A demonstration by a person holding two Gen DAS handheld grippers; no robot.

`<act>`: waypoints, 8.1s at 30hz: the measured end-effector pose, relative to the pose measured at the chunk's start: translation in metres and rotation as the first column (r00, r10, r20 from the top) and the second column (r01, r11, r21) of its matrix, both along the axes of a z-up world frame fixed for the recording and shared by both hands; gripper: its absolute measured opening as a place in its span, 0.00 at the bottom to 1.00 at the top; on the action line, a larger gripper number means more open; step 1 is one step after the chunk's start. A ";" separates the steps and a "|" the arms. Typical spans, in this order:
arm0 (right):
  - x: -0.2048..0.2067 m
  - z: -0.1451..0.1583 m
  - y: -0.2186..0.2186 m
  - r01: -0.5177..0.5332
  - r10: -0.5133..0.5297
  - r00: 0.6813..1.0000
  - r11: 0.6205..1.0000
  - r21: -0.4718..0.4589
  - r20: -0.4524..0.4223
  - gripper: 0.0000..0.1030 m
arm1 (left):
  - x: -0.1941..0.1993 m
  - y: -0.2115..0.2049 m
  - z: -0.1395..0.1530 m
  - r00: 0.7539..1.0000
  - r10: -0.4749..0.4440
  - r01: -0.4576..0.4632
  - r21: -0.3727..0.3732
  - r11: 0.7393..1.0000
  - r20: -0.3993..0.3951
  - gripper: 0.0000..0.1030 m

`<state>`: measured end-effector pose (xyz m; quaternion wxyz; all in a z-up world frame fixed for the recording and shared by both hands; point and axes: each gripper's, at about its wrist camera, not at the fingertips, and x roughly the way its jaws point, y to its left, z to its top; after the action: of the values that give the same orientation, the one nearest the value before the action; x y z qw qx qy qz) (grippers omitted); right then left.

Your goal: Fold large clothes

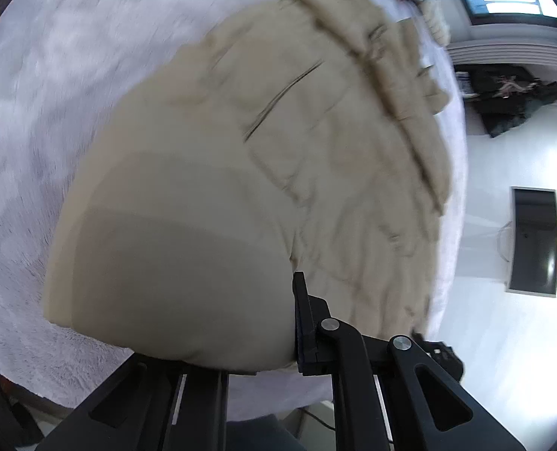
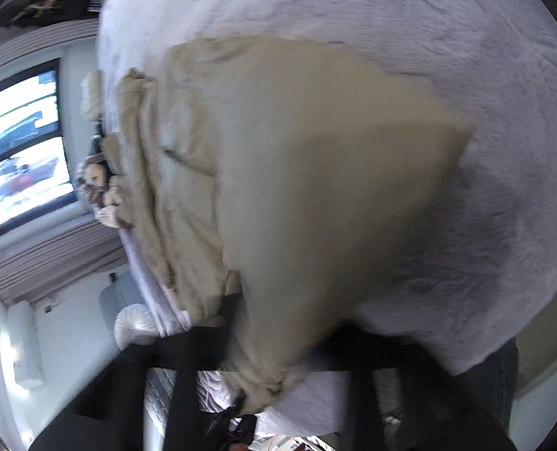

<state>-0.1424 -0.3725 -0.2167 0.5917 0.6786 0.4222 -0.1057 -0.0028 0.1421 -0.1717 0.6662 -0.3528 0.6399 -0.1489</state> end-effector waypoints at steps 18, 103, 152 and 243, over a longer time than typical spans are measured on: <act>0.194 0.138 -0.034 -0.291 0.348 0.901 0.927 -0.238 0.257 0.09 | 0.163 -0.026 0.137 0.961 0.098 -0.095 -0.025 0.995 0.260 0.13; 0.427 0.081 -0.064 -0.442 0.416 0.873 0.449 -0.777 -0.256 0.12 | 0.375 -0.086 0.023 0.911 -0.178 -0.095 0.608 0.788 0.373 0.68; 0.234 0.069 -0.017 -0.376 0.360 0.924 0.808 -0.453 -0.125 0.99 | 0.204 -0.038 0.012 0.995 -0.029 -0.014 0.409 0.912 0.098 0.99; 0.089 0.095 0.098 -0.479 0.477 0.875 0.830 -0.286 -0.082 0.67 | -0.003 0.022 0.073 0.983 -0.130 0.067 0.403 0.913 0.133 0.46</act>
<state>-0.0533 -0.2746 -0.1212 0.6929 0.4541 0.5597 -0.0192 -0.0054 0.1640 -0.0985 0.7636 -0.1652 0.6195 -0.0769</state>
